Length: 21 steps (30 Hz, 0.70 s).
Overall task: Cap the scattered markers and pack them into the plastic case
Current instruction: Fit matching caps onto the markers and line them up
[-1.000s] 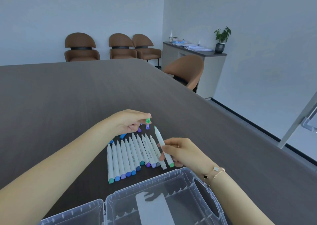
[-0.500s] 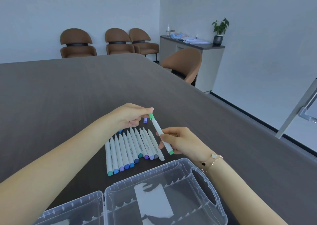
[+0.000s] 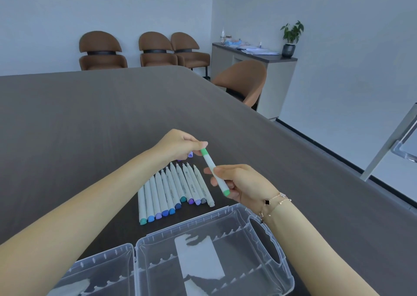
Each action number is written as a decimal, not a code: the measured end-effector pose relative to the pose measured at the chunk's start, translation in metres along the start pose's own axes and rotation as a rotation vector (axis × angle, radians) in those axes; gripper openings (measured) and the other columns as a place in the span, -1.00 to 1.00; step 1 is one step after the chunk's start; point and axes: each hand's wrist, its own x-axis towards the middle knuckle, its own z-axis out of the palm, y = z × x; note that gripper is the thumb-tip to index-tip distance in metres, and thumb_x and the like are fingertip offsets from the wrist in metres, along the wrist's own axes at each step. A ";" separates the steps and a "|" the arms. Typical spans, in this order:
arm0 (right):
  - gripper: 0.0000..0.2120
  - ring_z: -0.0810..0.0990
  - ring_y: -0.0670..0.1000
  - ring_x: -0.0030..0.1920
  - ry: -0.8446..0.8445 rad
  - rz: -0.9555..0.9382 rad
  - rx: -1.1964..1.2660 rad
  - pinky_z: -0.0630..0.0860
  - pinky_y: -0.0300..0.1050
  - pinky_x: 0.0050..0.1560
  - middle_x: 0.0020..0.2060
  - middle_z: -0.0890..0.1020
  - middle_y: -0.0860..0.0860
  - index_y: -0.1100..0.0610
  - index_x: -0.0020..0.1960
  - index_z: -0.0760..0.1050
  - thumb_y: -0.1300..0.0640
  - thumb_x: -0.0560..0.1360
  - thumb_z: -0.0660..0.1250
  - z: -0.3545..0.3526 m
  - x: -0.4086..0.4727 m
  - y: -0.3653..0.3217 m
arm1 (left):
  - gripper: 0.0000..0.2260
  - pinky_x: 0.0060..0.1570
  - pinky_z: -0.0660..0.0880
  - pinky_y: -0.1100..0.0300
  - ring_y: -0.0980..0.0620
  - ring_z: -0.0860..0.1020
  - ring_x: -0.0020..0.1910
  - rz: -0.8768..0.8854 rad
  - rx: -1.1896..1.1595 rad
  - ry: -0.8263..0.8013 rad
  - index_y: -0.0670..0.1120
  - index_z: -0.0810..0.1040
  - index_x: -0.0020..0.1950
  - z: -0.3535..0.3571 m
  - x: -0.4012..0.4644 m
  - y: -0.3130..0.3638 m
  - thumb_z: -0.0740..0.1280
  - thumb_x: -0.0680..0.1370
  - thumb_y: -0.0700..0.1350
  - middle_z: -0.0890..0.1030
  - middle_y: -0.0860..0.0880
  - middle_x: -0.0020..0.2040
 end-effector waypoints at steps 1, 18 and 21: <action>-0.78 0.33 -0.10 -0.50 0.012 -0.010 -0.011 0.29 -0.31 -0.47 -0.38 0.55 0.00 0.20 0.12 0.59 0.17 0.59 0.22 -0.002 -0.001 0.000 | -0.75 -0.26 0.44 0.22 0.10 0.42 -0.38 -0.006 -0.034 0.006 -0.13 0.66 0.00 0.001 0.000 0.003 0.38 0.51 0.03 0.51 0.09 -0.40; -0.79 0.48 -0.09 -0.30 0.290 -0.110 -0.866 0.43 -0.35 -0.28 -0.11 0.56 0.03 0.17 0.11 0.52 0.10 0.53 0.31 -0.008 0.023 0.013 | -0.85 -0.05 0.59 0.10 0.03 0.61 -0.05 0.079 0.392 0.041 -0.10 0.66 0.03 -0.038 0.017 -0.041 0.34 0.52 -0.13 0.65 -0.01 -0.03; -0.74 0.47 -0.06 -0.19 0.335 -0.135 -0.956 0.38 -0.37 -0.31 0.03 0.55 0.08 0.16 0.17 0.42 0.06 0.54 0.29 -0.004 0.023 0.012 | -0.82 -0.19 0.49 0.32 0.11 0.57 -0.06 0.099 0.404 0.042 -0.11 0.62 0.11 -0.038 0.022 -0.041 0.34 0.54 -0.13 0.64 -0.02 0.01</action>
